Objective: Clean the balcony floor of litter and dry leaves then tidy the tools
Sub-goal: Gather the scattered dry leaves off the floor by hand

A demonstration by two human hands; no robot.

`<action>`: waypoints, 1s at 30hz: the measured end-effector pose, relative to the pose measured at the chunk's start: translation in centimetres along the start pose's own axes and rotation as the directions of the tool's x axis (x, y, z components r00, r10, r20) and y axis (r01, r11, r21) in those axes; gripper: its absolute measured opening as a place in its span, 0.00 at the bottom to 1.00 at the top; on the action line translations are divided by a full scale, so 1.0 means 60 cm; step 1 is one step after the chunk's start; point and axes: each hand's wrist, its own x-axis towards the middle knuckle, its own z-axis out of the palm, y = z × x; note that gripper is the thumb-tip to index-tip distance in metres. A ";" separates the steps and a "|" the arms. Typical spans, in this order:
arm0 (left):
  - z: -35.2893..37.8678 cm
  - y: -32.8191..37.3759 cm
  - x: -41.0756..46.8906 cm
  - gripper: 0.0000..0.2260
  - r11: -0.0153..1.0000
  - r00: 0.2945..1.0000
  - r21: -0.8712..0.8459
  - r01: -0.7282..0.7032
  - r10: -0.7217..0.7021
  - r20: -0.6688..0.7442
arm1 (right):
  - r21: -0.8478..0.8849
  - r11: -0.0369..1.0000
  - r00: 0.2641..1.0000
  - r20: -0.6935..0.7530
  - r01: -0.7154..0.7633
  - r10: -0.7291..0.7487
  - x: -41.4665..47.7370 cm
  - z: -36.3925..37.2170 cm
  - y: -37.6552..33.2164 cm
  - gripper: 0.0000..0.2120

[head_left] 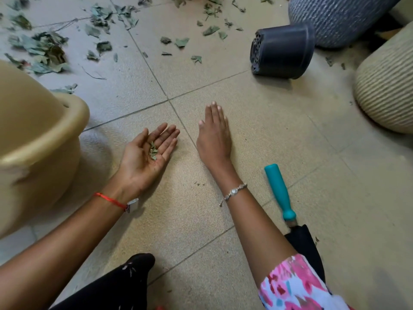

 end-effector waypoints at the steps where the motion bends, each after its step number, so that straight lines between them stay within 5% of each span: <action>1: 0.001 0.000 0.001 0.17 1.000 1.000 -0.003 0.000 0.000 -0.002 | 0.017 1.000 1.000 -0.019 0.007 -0.006 -0.012 -0.002 0.001 0.24; 4: 0.009 -0.002 0.005 0.17 1.000 1.000 0.005 -0.007 0.007 -0.002 | 0.082 0.997 0.996 -0.091 -0.015 0.023 -0.045 -0.014 0.002 0.23; 8: 0.012 -0.003 0.006 0.17 1.000 1.000 0.010 -0.010 0.010 -0.001 | 0.070 0.998 0.965 -0.261 0.006 0.012 -0.058 -0.028 -0.011 0.08; 12: 0.009 -0.003 0.004 0.17 1.000 1.000 0.017 -0.014 0.014 0.003 | 0.006 1.000 0.991 -0.130 -0.006 0.007 -0.048 -0.052 -0.010 0.12; 17: 0.002 0.000 -0.001 0.17 1.000 1.000 0.015 -0.017 0.017 -0.003 | 0.082 0.991 0.983 -0.142 -0.109 0.120 -0.026 -0.058 -0.011 0.08; 23: -0.004 -0.003 -0.008 0.18 0.999 1.000 0.040 0.002 -0.003 0.013 | 0.497 0.834 0.949 -0.062 -0.240 0.310 -0.018 -0.083 -0.032 0.05; 26: -0.005 -0.001 -0.004 0.18 1.000 1.000 0.020 0.020 -0.020 0.015 | 0.716 0.666 0.977 0.121 -0.209 0.177 -0.046 -0.103 -0.080 0.06; 30: 0.003 0.000 0.000 0.18 0.998 0.998 -0.026 0.051 -0.051 0.023 | 0.610 0.791 0.990 0.135 -0.046 -0.046 -0.075 -0.094 -0.122 0.07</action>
